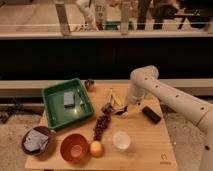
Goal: Place brush in table surface
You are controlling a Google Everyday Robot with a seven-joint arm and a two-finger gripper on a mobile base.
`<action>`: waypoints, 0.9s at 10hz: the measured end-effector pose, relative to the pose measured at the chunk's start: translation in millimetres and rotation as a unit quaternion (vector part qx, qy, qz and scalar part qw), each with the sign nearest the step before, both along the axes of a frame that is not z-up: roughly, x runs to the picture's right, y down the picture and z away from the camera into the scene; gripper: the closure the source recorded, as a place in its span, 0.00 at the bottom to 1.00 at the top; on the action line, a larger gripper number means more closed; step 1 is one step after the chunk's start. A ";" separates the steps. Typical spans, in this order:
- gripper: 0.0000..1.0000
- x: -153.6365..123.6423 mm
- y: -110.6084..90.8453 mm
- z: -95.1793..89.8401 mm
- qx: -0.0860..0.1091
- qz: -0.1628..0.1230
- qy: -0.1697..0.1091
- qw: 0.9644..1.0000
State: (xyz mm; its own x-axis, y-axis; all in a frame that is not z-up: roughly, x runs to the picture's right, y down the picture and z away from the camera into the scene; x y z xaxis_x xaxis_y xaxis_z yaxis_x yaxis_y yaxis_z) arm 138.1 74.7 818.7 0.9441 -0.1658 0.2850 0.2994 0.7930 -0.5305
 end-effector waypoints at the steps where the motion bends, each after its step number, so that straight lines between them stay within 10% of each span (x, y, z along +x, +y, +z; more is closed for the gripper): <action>1: 1.00 -3.8 -9.2 -7.7 0.007 -0.008 0.002 1.000; 9: 1.00 -51.2 -52.2 -58.9 0.064 -0.104 0.012 0.992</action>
State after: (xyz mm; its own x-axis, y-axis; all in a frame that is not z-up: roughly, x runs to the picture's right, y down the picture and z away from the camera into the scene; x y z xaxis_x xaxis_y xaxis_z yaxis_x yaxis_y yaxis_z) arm 86.9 22.5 759.8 0.8914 -0.3920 0.2274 0.4532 0.7767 -0.4375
